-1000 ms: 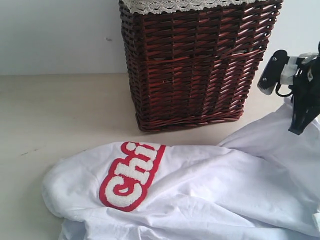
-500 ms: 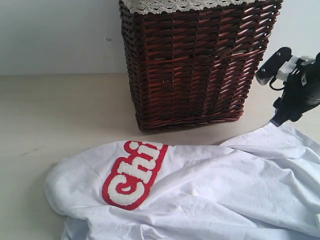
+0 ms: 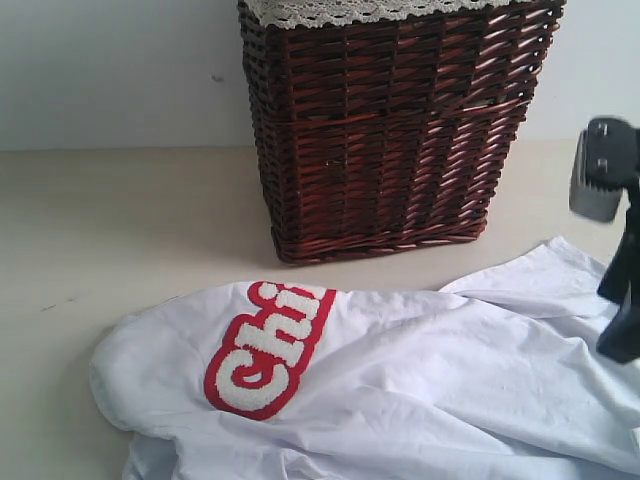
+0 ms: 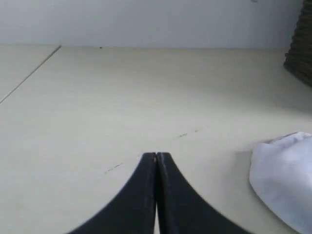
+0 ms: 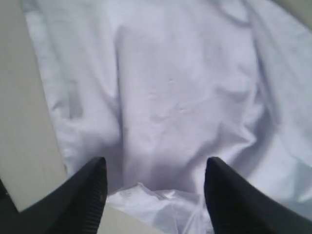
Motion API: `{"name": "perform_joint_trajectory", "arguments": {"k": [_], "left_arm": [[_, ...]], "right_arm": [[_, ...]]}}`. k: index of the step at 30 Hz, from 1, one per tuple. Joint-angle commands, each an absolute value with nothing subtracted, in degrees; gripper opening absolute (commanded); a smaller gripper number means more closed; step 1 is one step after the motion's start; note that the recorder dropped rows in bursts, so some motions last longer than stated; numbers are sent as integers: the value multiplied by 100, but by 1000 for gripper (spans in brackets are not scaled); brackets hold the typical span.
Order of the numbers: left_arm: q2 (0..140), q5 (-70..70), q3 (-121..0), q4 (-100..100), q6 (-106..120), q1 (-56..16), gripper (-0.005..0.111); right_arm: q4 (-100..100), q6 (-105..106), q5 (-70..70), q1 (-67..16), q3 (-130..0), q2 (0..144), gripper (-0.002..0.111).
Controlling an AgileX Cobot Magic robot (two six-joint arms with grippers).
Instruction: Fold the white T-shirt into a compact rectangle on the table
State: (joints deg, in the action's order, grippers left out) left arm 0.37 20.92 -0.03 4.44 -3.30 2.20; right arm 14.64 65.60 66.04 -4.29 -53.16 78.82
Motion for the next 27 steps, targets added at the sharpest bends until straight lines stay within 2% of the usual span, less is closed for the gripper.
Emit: {"name": "perform_joint_trajectory", "arguments": {"k": [1,9,17,27], "left_arm": [[0,2052,0,423,-340,213,0],[0,2052,0,423,-340,213,0],[0,2052,0,423,-340,213,0],[0,2052,0,423,-340,213,0]], "right_arm": [[1276,7505,6010,-419,-4554,8157,57],[870,8597,5086,-419,-4096,8412,57],[407,9054,5075,-419,-4096,8663,55],[380,9290,6064,-419,-4096,8815,44]]}}
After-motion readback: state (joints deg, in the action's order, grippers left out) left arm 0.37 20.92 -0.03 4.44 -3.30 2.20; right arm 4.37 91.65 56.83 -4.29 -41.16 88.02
